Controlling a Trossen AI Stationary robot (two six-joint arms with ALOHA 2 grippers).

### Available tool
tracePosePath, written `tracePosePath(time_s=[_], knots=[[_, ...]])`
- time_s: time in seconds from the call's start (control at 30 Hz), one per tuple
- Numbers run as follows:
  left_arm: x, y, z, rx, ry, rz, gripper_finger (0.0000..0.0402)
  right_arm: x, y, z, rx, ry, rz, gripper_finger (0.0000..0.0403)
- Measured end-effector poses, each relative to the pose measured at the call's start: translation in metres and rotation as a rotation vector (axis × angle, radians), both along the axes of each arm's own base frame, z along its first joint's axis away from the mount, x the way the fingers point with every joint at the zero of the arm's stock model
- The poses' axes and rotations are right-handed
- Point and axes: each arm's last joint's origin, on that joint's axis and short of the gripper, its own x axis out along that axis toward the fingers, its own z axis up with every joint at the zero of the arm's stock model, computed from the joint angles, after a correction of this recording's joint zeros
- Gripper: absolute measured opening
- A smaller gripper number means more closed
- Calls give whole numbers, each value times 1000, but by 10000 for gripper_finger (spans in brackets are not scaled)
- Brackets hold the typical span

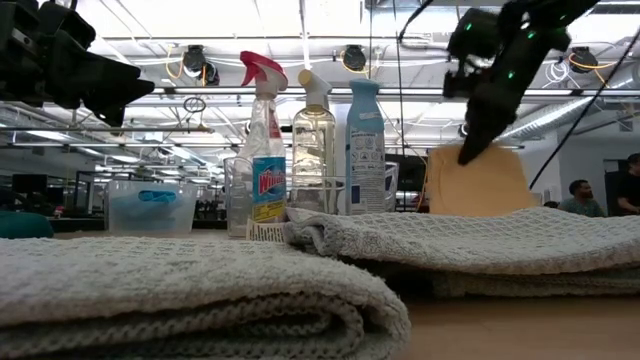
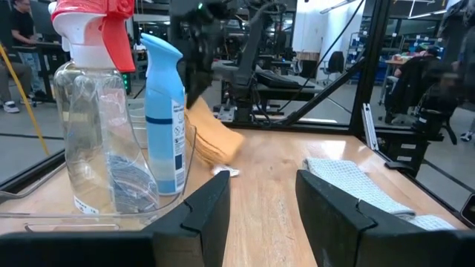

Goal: Pick & Place Kitchen Items
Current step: Put the yellow microfiber towel into the gray bin

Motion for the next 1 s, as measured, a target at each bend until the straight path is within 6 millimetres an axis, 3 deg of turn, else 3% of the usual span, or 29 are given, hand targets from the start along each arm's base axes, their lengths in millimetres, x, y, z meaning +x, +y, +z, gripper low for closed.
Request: tracePosePath(time_s=[0.23, 0.57, 0.73, 1.0], knots=[[0, 0, 0, 0, 0, 0, 159, -27, 10, 33, -143, -138, -109, 1], [0, 0, 0, 0, 0, 0, 159, -53, 11, 61, -325, -209, -264, 1], [0, 0, 0, 0, 0, 0, 159, -57, 7, 67, -411, -169, -295, 1], [0, 0, 0, 0, -1, 0, 159, -56, -11, 58, -431, -61, -313, 0]])
